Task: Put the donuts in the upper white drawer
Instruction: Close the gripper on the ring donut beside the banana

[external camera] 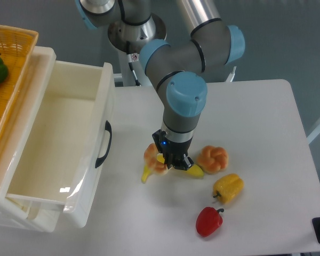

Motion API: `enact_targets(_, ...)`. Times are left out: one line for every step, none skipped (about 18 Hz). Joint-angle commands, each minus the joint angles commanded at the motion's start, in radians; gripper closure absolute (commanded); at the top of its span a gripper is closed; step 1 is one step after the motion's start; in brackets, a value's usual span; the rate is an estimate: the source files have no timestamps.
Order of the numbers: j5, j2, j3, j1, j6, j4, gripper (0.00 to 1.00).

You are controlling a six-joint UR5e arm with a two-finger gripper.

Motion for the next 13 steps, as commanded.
enact_targets(-0.003,0.002,-0.005,-0.002,-0.005,0.0,0.9)
enact_targets(-0.003,0.0,-0.002,-0.002,-0.008,0.0,0.9)
enact_targets(-0.003,0.002,0.0,0.0,-0.011,0.0,0.9)
enact_targets(-0.002,0.002,-0.002,0.0,-0.015,-0.002,0.9)
enact_targets(-0.002,0.002,-0.003,0.0,-0.015,-0.002,0.9)
enact_targets(-0.002,0.002,-0.003,0.0,-0.017,0.0,0.9)
enact_targets(-0.002,0.002,0.0,0.0,-0.018,-0.002,0.9)
enact_targets(-0.002,0.003,0.0,-0.002,-0.021,-0.002,0.9)
enact_targets(-0.002,0.003,0.0,-0.002,-0.038,-0.002,0.9)
enact_targets(-0.003,0.008,0.003,-0.003,-0.054,0.0,0.9)
enact_targets(-0.002,0.011,0.006,-0.003,-0.066,0.0,0.9)
enact_targets(0.0,0.011,0.008,-0.005,-0.083,0.0,0.9)
enact_targets(0.003,0.014,0.009,-0.003,-0.103,0.0,0.9)
